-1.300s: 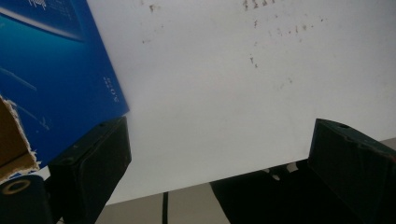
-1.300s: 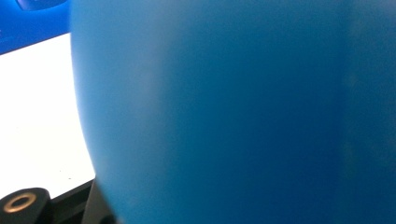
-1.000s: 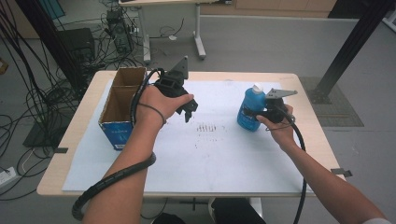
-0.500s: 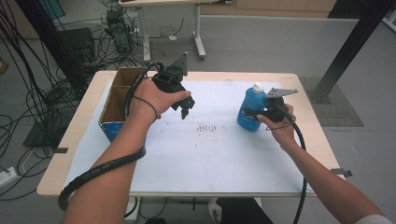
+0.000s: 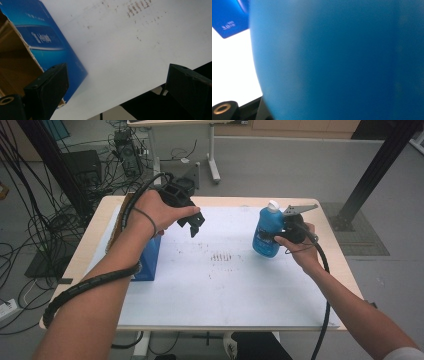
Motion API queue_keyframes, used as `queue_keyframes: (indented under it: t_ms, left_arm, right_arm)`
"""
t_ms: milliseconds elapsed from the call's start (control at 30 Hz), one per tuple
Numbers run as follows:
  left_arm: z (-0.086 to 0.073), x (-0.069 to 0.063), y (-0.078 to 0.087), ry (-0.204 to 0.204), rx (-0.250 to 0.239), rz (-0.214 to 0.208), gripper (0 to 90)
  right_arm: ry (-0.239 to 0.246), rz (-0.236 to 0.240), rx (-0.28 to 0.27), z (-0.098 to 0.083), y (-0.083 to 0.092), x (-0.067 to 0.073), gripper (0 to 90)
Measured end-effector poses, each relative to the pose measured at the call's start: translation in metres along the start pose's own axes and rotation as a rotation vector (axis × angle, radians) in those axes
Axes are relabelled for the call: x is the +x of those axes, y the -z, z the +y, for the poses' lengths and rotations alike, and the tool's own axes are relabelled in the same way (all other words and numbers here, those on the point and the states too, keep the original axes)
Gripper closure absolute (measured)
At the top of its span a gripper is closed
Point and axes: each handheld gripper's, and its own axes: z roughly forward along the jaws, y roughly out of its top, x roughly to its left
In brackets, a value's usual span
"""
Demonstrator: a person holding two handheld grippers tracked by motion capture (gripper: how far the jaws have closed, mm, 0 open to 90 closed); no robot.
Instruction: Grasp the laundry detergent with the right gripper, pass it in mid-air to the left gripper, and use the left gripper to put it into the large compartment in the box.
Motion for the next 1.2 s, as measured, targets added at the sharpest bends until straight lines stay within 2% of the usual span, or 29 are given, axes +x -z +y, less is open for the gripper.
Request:
queue_keyframes:
  t_ms: [33,133,200,333,367,467,567,600,633,700,733,833,867,1100,1200]
  left_arm:
    - [0.0,0.0,0.0,0.0,0.0,0.0,5.5]
    - [0.003,0.001,0.009,-0.043,-0.013,0.004,5.6]
    - [0.005,0.001,0.013,-0.053,-0.017,0.005,5.5]
    - [0.008,0.0,0.024,-0.099,-0.024,0.013,5.2]
    - [0.01,0.0,0.029,-0.123,-0.026,0.014,5.2]
    - [0.011,0.0,0.035,-0.134,-0.034,0.015,5.2]
    - [0.013,0.002,0.043,-0.171,-0.035,0.013,5.1]
    - [0.013,0.003,0.049,-0.195,-0.038,0.022,5.1]
    - [0.013,0.003,0.049,-0.195,-0.038,0.022,5.2]
    - [0.014,0.004,0.058,-0.219,-0.042,0.039,5.1]
    - [0.014,0.004,0.058,-0.219,-0.042,0.039,5.1]
    - [0.012,0.005,0.065,-0.248,-0.062,0.031,4.9]
    - [0.012,0.006,0.068,-0.268,-0.067,0.035,4.9]
    - [0.012,0.006,0.075,-0.334,-0.068,0.042,5.0]
    - [0.012,0.002,0.078,-0.382,-0.074,0.04,5.1]
  right_arm:
    - [0.0,0.0,0.0,0.0,0.0,0.0,44.8]
    - [0.024,0.028,0.014,0.017,0.003,0.008,44.8]
    - [0.027,0.036,0.015,0.021,0.004,0.01,44.8]
    - [0.032,0.081,0.019,0.037,0.006,0.018,44.8]
    - [0.042,0.096,0.02,0.044,0.006,0.021,44.8]
    - [0.053,0.118,0.019,0.053,0.006,0.027,44.8]
    - [0.068,0.154,0.02,0.065,0.005,0.034,44.8]
    - [0.078,0.176,0.022,0.071,0.003,0.039,44.8]
    - [0.078,0.176,0.022,0.071,0.003,0.039,44.8]
    - [0.099,0.212,0.027,0.081,0.0,0.047,44.8]
    - [0.099,0.212,0.027,0.081,0.0,0.047,44.8]
    - [0.122,0.264,0.034,0.092,-0.007,0.057,44.7]
    - [0.122,0.264,0.034,0.092,-0.007,0.057,44.7]
    - [0.198,0.352,0.068,0.103,-0.024,0.078,44.6]
    - [0.225,0.383,0.079,0.105,-0.032,0.087,44.6]
